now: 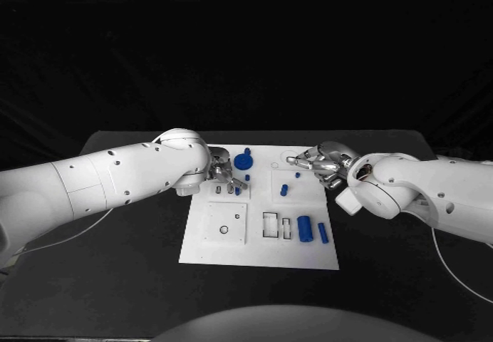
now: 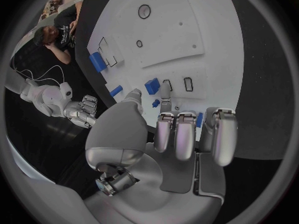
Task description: Assemble the parts on the task board
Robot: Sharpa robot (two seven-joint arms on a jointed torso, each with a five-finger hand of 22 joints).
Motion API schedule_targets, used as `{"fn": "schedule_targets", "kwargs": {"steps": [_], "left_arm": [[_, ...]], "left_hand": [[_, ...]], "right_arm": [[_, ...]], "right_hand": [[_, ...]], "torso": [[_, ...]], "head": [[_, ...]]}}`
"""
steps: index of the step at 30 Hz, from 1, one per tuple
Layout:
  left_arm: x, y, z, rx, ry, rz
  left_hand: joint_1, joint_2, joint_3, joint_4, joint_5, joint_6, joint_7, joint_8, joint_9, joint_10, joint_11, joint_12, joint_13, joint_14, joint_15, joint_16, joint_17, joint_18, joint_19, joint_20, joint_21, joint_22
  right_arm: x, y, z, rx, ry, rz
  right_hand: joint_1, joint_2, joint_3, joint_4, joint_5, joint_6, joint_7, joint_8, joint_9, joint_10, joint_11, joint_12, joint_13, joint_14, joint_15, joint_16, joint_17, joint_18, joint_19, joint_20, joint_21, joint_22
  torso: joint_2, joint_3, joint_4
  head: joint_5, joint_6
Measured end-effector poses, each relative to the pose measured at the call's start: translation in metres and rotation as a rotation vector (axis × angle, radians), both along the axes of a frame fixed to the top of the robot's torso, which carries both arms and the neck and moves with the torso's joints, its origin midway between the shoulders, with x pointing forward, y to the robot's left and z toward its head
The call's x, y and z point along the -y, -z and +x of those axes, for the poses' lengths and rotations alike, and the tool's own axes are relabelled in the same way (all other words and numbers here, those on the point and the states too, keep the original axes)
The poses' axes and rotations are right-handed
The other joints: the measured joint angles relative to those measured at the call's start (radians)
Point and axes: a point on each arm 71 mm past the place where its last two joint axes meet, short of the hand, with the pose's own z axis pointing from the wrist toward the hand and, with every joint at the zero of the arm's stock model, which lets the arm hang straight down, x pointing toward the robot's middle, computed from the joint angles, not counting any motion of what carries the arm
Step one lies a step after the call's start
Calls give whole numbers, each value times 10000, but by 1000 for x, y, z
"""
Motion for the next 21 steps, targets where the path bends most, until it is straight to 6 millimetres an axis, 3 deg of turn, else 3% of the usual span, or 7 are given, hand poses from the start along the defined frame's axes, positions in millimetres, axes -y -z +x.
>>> {"fn": "schedule_targets", "kwargs": {"steps": [17, 21], "left_arm": [[5, 2, 0, -206, 161, 202], [6, 2, 0, -226, 177, 227]], "left_hand": [[335, 325, 28, -24, 1, -47, -24, -61, 203, 0, 0, 0, -2, 0, 0, 0, -2, 0, 0, 0, 0, 0], [601, 273, 54, 2, 503, -118, -25, -159, 336, 0, 0, 0, -2, 0, 0, 0, -2, 0, -1, 1, 0, 0]], "right_arm": [[-2, 0, 0, 29, -36, 3], [-1, 0, 0, 33, -18, -2]], "right_hand": [[-3, 2, -1, 1, 0, 1, 0, 0, -1, 0, 0, 0, 0, 0, 0, 0, -1, 0, 0, 0, 0, 7], [-3, 2, -1, 1, 0, 0, 0, 0, 0, 0, 0, 0, 0, 0, 0, 0, -1, 0, 0, 0, 0, 6]], "torso": [[3, -4, 0], [5, -11, -2]], "head": [[-47, -56], [-56, -63]]}}
